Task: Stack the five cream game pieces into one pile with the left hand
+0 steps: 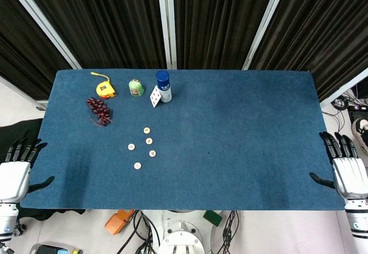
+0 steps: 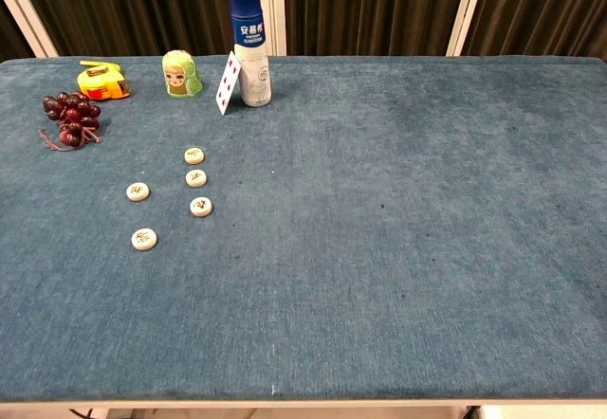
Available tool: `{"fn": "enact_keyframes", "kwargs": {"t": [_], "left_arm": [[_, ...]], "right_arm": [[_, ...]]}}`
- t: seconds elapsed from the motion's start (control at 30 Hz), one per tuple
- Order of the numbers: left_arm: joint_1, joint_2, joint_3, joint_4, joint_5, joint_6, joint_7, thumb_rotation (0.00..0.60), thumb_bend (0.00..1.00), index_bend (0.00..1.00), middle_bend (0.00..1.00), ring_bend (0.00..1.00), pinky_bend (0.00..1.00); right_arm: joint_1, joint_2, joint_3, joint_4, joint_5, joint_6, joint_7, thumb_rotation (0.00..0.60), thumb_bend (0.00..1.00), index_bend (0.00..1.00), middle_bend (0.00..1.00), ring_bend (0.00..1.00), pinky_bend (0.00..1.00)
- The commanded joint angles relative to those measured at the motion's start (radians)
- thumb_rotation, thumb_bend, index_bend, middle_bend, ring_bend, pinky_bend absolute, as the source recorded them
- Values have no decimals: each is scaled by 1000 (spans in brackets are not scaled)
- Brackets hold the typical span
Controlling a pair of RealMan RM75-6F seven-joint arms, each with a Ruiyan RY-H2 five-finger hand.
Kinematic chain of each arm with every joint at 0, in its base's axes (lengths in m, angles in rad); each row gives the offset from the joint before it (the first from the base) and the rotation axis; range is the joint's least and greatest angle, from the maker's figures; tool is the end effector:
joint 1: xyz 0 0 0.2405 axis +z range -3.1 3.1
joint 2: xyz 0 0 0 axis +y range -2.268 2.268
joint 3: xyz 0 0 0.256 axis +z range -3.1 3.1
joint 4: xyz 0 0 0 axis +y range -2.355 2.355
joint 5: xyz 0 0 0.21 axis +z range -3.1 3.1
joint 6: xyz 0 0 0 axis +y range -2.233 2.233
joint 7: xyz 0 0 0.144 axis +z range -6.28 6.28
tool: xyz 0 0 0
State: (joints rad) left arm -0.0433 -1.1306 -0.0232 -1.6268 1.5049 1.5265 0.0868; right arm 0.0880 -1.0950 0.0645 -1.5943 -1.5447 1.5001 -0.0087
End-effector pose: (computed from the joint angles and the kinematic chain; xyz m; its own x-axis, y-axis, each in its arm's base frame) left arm -0.3133 0.1622 0.1556 0.4516 0.0070 0.8922 0.8919 0.0239 -0.4517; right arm -0.3076 -0.1852 0.1700 0.4421 0.0326 0.8964 -0.8948 -0.0544 0.4432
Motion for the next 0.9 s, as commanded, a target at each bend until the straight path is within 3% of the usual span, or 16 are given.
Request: {"fn": "enact_keyframes", "kwargs": {"t": [0.03,0.27,0.4,0.6,0.9], "left_arm": [[-6,-5,-2,1,3,-5,-1,600,145,186,129,19,8],[-67,-21,-10,-15,73,-47,-9,600,208,190,147,37,8],[-135,-51,-13,-22,121,-118,-5,600,249,264,164,45,8],[-251,-140,-21,-2,135,-270,13,600,250,348,172,59,8],[-362,-303,-25,81,94,-428,73,600,251,351,173,59,8]], "right_arm": [[-2,-1,0,0,-1,4,-1,600,154,1,136,0,91],[-17,-1,7,8,-6,45,9,600,154,2,136,0,91],[-25,0,6,11,-13,62,18,600,154,5,136,0,91],[-36,3,4,18,-14,75,30,600,154,5,136,0,91],[-32,4,7,15,-16,70,26,600,154,5,136,0,91]]}}
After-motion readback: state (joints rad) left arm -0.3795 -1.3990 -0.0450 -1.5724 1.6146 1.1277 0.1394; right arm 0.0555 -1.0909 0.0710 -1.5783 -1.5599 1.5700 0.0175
